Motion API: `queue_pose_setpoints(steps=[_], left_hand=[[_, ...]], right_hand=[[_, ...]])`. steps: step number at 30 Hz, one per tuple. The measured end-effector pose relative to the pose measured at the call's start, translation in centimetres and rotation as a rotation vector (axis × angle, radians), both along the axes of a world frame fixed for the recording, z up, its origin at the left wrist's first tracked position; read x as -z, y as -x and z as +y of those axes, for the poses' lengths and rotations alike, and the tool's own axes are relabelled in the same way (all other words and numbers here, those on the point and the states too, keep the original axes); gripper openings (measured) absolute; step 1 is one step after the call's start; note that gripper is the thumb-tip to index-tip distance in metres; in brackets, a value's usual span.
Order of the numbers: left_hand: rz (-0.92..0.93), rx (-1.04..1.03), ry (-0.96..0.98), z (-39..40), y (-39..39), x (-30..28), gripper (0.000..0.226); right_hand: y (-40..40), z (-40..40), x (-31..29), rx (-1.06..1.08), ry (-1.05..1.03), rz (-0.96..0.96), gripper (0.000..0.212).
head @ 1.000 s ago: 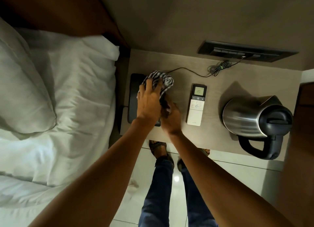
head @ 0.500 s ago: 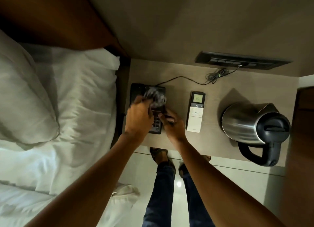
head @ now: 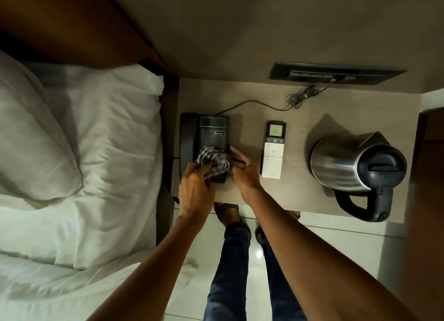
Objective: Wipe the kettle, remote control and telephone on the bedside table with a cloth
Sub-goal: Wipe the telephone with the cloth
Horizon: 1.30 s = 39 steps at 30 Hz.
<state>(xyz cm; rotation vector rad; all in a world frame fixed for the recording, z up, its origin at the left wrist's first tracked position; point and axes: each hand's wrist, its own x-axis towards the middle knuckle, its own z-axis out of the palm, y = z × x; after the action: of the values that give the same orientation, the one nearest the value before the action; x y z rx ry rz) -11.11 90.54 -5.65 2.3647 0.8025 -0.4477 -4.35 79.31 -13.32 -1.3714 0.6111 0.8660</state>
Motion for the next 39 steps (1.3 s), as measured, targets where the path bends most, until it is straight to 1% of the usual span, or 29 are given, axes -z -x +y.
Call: queue_pose_setpoints(steps=[1, 3, 4, 6, 8, 11, 14, 17, 19, 22, 23, 24, 26, 28, 30, 32, 35, 37, 39], left_hand=[[-0.057, -0.007, -0.028, 0.1, -1.3, -0.1, 0.05], [-0.179, 0.003, -0.118, 0.6, -4.8, 0.0, 0.058], [-0.2, 0.016, -0.172, 1.0, -6.5, 0.2, 0.064], [-0.116, 0.074, -0.257, 1.4, -9.0, 1.0, 0.072], [-0.013, 0.171, -0.286, 1.3, -9.1, 1.7, 0.071], [0.016, 0.223, -0.224, 0.6, -5.1, 2.1, 0.071], [0.029, 0.127, -0.114, -0.1, 0.5, 1.8, 0.066], [0.059, 0.003, 0.003, -1.5, 4.5, 0.6, 0.064], [-0.017, -0.067, 0.02, -1.7, 4.0, 0.1, 0.062], [-0.224, -0.055, -0.07, -1.0, -1.7, 0.1, 0.056], [-0.241, -0.026, -0.114, -0.5, -4.1, 0.4, 0.057], [-0.221, 0.025, -0.16, 0.1, -6.2, 0.8, 0.058], [-0.117, 0.141, -0.2, 0.6, -8.0, 1.9, 0.062], [-0.078, 0.24, -0.187, 0.7, -6.6, 2.4, 0.061], [-0.084, 0.263, -0.149, 0.4, -2.8, 2.3, 0.062], [-0.052, 0.212, -0.087, 0.1, 1.5, 1.8, 0.062], [-0.002, 0.084, 0.033, -0.6, 5.1, 1.3, 0.054], [-0.069, 0.044, 0.034, -0.9, 4.8, 0.9, 0.054], [-0.17, 0.01, -0.014, -0.7, 2.0, 0.8, 0.057]], right_hand=[[0.1, 0.1, 0.0, 0.009, 0.014, -0.009, 0.054], [0.3, 0.2, 0.2, -0.039, 0.092, -0.066, 0.051], [0.3, 0.2, 0.3, -0.067, 0.121, -0.099, 0.05], [0.3, 0.2, 0.4, -0.086, 0.139, -0.143, 0.048], [0.2, 0.0, 0.7, -0.081, 0.13, -0.166, 0.048], [0.4, -0.2, 0.9, -0.044, 0.076, -0.136, 0.049], [0.6, 0.1, 0.9, -0.01, 0.052, -0.074, 0.052], [0.6, 0.3, 0.7, -0.024, 0.081, -0.086, 0.053], [0.7, 0.3, 0.5, -0.009, 0.074, -0.081, 0.052], [0.7, 0.3, 0.4, -0.004, 0.073, -0.087, 0.052], [0.6, 0.2, 0.4, -0.032, 0.095, -0.109, 0.051], [0.5, 0.2, 0.4, -0.058, 0.112, -0.133, 0.051], [0.4, 0.1, 0.4, -0.076, 0.124, -0.164, 0.048], [0.7, 0.1, 0.6, -0.038, 0.109, -0.147, 0.044], [1.0, 0.2, 0.9, 0.001, 0.081, -0.098, 0.041], [1.2, 0.4, 1.0, 0.025, 0.044, -0.065, 0.045], [0.9, 0.7, 0.6, 0.016, 0.075, -0.062, 0.049], [1.0, 0.5, 0.8, 0.044, 0.049, -0.042, 0.047], [1.1, 0.3, 1.0, 0.081, -0.003, -0.023, 0.047]])
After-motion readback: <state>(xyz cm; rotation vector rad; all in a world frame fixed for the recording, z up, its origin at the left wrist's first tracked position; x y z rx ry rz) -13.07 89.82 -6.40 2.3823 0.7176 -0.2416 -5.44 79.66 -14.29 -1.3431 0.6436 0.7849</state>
